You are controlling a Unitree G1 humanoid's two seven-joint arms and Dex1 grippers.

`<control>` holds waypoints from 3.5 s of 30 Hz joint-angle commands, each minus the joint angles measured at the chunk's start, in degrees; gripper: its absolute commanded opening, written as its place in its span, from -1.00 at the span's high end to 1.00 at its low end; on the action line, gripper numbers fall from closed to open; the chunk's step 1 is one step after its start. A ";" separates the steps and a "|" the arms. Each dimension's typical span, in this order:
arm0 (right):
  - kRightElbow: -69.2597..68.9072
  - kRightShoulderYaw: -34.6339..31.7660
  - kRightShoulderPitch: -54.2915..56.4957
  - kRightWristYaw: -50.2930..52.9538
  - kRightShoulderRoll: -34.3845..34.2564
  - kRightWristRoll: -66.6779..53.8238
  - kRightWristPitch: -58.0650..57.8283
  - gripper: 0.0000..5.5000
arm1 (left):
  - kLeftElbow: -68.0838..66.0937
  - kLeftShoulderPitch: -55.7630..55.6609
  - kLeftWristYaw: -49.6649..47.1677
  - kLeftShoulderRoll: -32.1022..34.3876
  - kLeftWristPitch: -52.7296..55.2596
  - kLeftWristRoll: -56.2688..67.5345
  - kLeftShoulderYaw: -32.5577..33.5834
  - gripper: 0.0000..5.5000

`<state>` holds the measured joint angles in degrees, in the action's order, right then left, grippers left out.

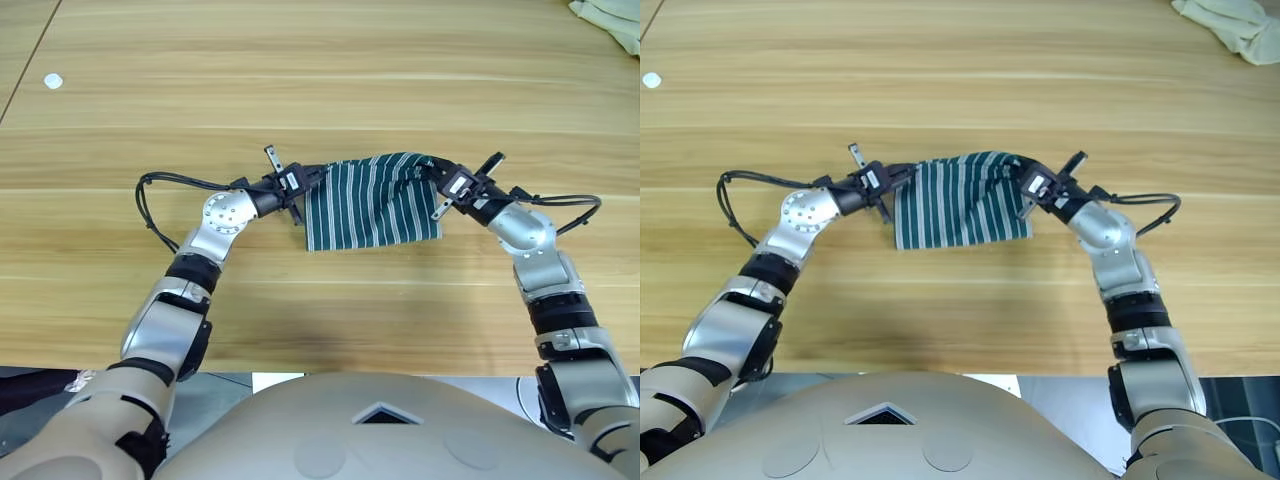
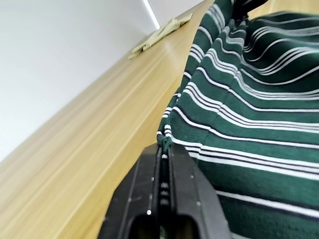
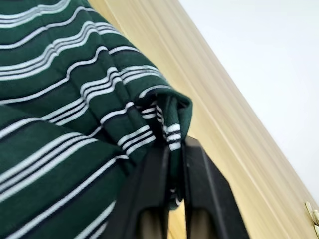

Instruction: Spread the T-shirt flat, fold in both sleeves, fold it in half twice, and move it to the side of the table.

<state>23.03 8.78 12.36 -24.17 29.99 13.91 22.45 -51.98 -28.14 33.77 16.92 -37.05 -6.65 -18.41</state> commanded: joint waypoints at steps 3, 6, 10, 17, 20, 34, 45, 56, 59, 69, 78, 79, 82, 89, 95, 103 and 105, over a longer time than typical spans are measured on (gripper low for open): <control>7.51 1.14 6.04 3.43 -1.83 2.31 1.68 0.45 | -8.93 -5.47 -3.62 -2.97 -0.09 -1.13 2.63 0.50; 11.20 1.70 8.26 5.91 -2.93 3.63 1.89 0.23 | -12.96 -8.59 -8.39 -3.84 1.00 -1.46 4.61 0.30; 3.65 1.97 3.30 8.53 -2.38 5.62 2.57 -0.02 | -15.82 -10.97 -16.81 -3.16 0.98 -3.79 5.89 0.09; -26.31 -0.09 -15.85 5.79 2.59 8.77 -1.08 -0.04 | -7.09 -8.28 -28.57 -0.35 -10.07 -13.62 1.75 0.09; -29.13 -0.32 -20.19 4.31 4.74 9.31 -1.85 -0.04 | -2.50 -5.62 -25.50 -1.67 -14.25 -15.65 -2.04 0.09; -6.43 7.97 -13.47 5.92 4.90 17.82 -0.88 -0.04 | -8.98 -12.56 -28.65 -8.13 -11.58 -25.67 -9.55 0.09; -12.62 10.50 -17.46 3.60 7.95 16.22 0.43 -0.04 | -22.79 -19.40 -32.21 -11.72 1.74 -29.05 -11.08 0.09; -10.21 11.55 -15.87 4.74 7.80 16.95 0.44 -0.04 | -25.91 -22.76 -37.35 -10.32 10.63 -28.56 -8.48 0.09; -9.85 11.83 -15.18 4.97 7.67 17.13 0.44 -0.04 | -25.53 -23.18 -41.15 -8.18 9.99 -27.22 -6.19 0.09; -20.29 7.49 -15.98 4.36 3.77 1.14 2.00 -0.04 | -13.26 -14.10 -28.20 -5.49 -17.86 -3.54 9.18 0.09; -12.71 9.61 -1.11 -7.86 -12.69 -22.44 -17.50 -0.04 | 14.93 10.58 -14.73 -4.97 -8.77 19.52 18.09 0.09; -7.53 9.78 0.96 -8.43 -14.16 -21.80 -18.05 -0.04 | 17.15 12.68 -14.60 -5.39 -7.28 20.49 18.53 0.09; 10.85 8.17 8.23 -9.28 -17.84 -21.02 -20.19 -0.04 | 23.16 17.83 -13.75 -6.51 -2.38 23.73 19.52 0.09; 42.51 -4.33 21.94 -0.35 -19.18 -24.76 -27.76 -0.04 | 24.78 21.92 -13.50 -8.03 0.95 25.65 22.05 0.09; 52.82 -21.54 27.55 22.07 -12.10 -32.43 -27.78 -0.04 | 23.20 23.54 -13.01 -9.28 0.26 26.22 25.10 0.09; 54.54 -36.02 21.18 37.93 -1.85 -36.00 -25.64 -0.04 | 26.29 30.96 -16.43 -11.80 -1.09 25.41 29.40 0.09; 54.29 -34.06 20.54 35.65 -1.83 -32.89 -24.70 -0.04 | 27.14 31.94 -17.21 -11.91 -0.70 25.25 30.06 0.09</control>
<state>74.52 -26.37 36.94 12.90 30.46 -20.80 0.02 -25.93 2.53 17.66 5.53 -38.35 19.33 10.73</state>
